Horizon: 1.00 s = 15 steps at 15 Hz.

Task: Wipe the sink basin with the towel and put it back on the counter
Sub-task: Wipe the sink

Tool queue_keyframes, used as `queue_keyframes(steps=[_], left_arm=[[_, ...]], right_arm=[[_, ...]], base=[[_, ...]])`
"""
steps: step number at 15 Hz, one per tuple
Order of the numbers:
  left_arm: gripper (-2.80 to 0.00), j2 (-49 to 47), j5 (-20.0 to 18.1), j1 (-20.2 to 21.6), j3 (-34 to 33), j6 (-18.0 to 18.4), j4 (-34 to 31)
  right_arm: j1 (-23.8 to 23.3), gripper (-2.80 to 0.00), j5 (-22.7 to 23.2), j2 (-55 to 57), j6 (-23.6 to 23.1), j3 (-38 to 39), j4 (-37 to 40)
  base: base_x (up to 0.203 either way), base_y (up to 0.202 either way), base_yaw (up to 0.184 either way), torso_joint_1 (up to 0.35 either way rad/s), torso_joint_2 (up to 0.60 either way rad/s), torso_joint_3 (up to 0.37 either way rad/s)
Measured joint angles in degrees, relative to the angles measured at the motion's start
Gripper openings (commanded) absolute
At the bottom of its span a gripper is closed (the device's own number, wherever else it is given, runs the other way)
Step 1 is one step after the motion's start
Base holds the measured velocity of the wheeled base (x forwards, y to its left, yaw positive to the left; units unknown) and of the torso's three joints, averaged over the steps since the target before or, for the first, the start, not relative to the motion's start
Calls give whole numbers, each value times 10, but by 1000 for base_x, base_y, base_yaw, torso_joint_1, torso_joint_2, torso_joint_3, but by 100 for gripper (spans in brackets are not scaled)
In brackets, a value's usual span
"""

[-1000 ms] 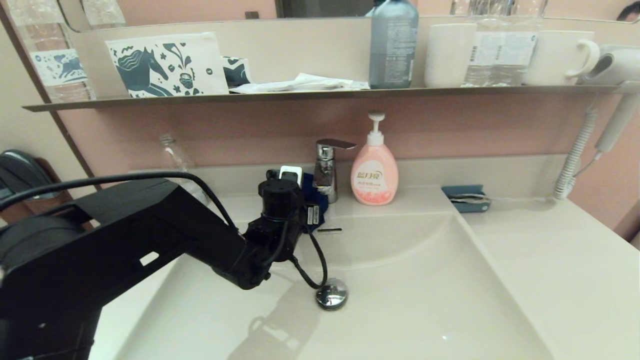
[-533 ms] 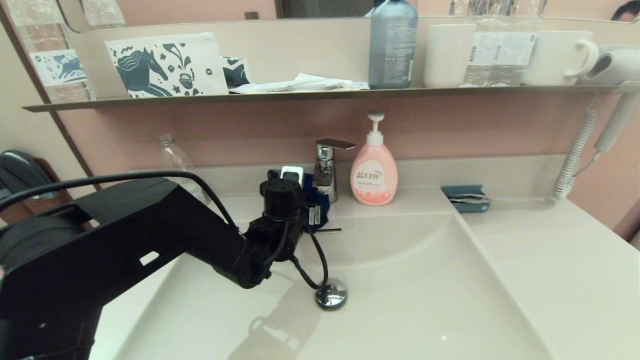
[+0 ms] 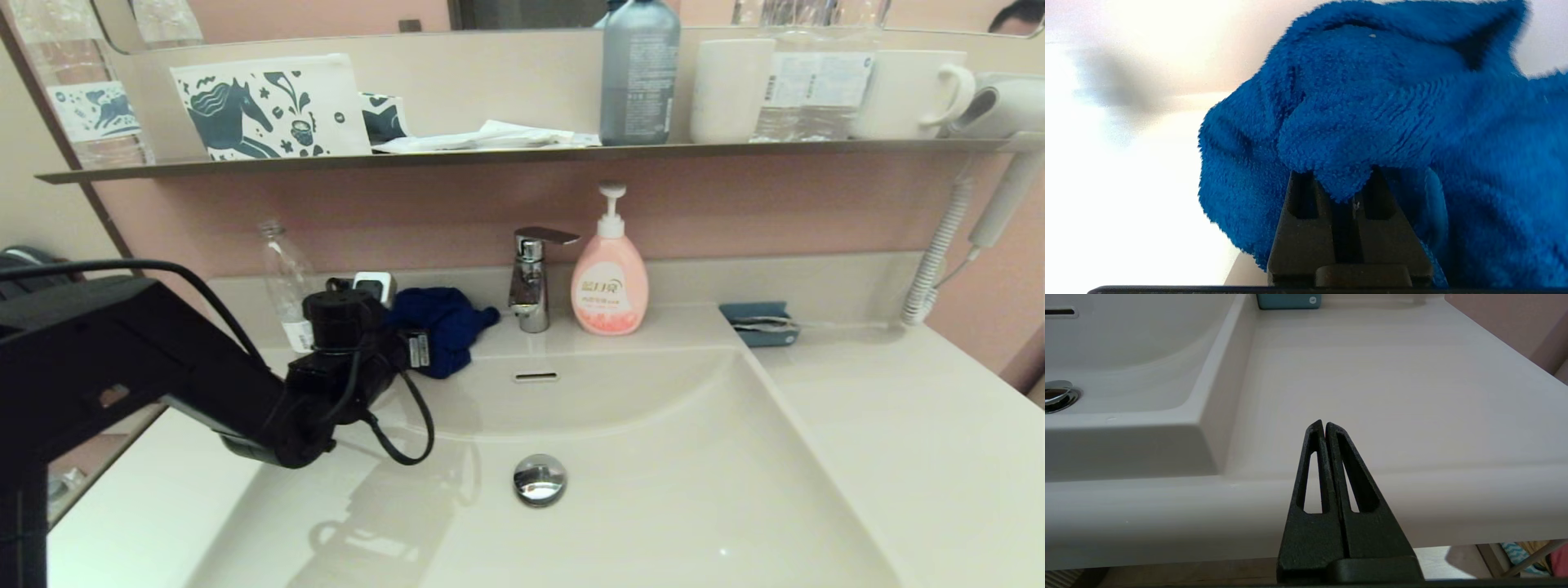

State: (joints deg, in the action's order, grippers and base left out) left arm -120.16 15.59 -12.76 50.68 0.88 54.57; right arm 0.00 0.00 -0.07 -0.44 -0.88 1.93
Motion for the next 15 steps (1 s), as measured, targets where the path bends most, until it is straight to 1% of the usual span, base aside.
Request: queue_keyframes(steps=[2, 3, 7, 12, 14, 15], left_arm=[[-280, 13, -36, 56, -7, 11, 0], [-280, 18, -49, 71, -8, 15, 1], [-280, 27, -69, 101, -12, 17, 3], [-280, 39, -71, 100, -26, 16, 6], [-280, 46, -70, 90, -40, 14, 7], [-280, 52, -66, 77, -52, 12, 7]], right_arm=[[0, -280, 0, 0, 0, 0, 0], [0, -280, 0, 0, 0, 0, 0], [0, -280, 0, 0, 0, 0, 0], [0, -280, 0, 0, 0, 0, 0], [0, -280, 0, 0, 0, 0, 0], [0, -280, 0, 0, 0, 0, 0]], base=[[0, 0, 0, 0, 0, 0], [0, 0, 0, 0, 0, 0], [0, 0, 0, 0, 0, 0], [0, 0, 0, 0, 0, 0], [0, 0, 0, 0, 0, 0], [0, 0, 0, 0, 0, 0]])
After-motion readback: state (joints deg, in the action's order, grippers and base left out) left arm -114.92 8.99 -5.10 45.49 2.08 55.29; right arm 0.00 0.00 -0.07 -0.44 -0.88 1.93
